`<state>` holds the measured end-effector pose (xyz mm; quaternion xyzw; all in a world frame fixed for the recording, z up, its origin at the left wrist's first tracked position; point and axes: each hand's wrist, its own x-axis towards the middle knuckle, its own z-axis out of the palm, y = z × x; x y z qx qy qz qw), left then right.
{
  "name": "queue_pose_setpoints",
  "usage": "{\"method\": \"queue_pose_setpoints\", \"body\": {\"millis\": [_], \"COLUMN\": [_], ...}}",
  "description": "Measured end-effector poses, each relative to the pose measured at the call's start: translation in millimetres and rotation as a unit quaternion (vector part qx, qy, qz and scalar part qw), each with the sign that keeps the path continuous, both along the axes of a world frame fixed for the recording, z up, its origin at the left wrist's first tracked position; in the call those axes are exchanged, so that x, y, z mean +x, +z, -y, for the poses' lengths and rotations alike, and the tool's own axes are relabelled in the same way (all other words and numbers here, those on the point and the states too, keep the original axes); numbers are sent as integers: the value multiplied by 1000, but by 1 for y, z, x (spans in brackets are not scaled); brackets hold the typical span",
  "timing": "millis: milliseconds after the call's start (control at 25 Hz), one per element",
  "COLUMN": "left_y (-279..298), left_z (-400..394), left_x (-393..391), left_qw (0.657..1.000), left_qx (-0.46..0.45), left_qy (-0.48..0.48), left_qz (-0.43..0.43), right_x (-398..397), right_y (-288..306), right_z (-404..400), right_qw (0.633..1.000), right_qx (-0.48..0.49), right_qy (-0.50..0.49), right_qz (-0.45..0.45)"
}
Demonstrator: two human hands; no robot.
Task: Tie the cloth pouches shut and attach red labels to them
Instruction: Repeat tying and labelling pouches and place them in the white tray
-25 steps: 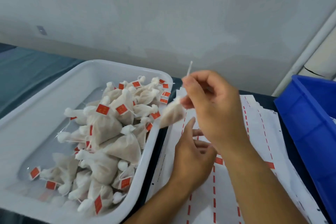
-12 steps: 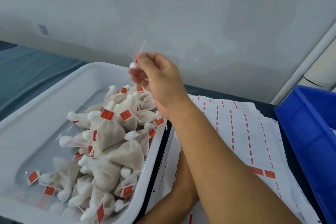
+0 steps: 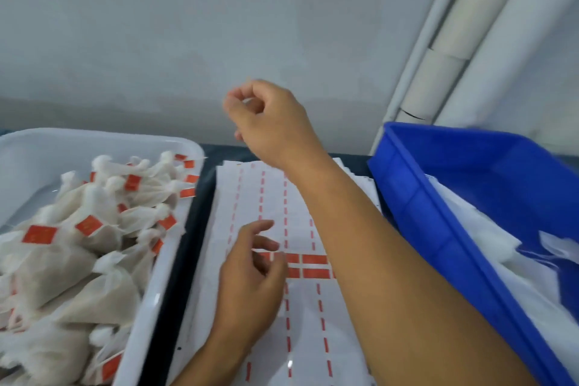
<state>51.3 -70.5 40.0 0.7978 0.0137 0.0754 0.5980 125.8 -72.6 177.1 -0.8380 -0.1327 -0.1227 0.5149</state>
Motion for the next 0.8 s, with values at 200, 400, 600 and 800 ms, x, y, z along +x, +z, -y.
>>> {"method": "queue_pose_setpoints", "body": {"millis": [200,400,600,800], "left_y": [-25,-30,-32,-33], "left_z": [-63,-57,-52,-54], "left_x": [-33,-25,-27,-28], "left_qw": [998,997,997,998], "left_qx": [30,31,41,34], "left_qy": [48,43,41,31], "left_qz": [10,-52,-50,-49], "right_x": [20,30,17,9], "right_y": [18,9,-18,-49], "right_z": [106,230,286,288], "right_qw": [976,890,823,809], "right_qx": [-122,-301,-407,-414], "right_qy": [-182,-319,-295,-289], "right_qz": [1,-124,-263,-301]}}
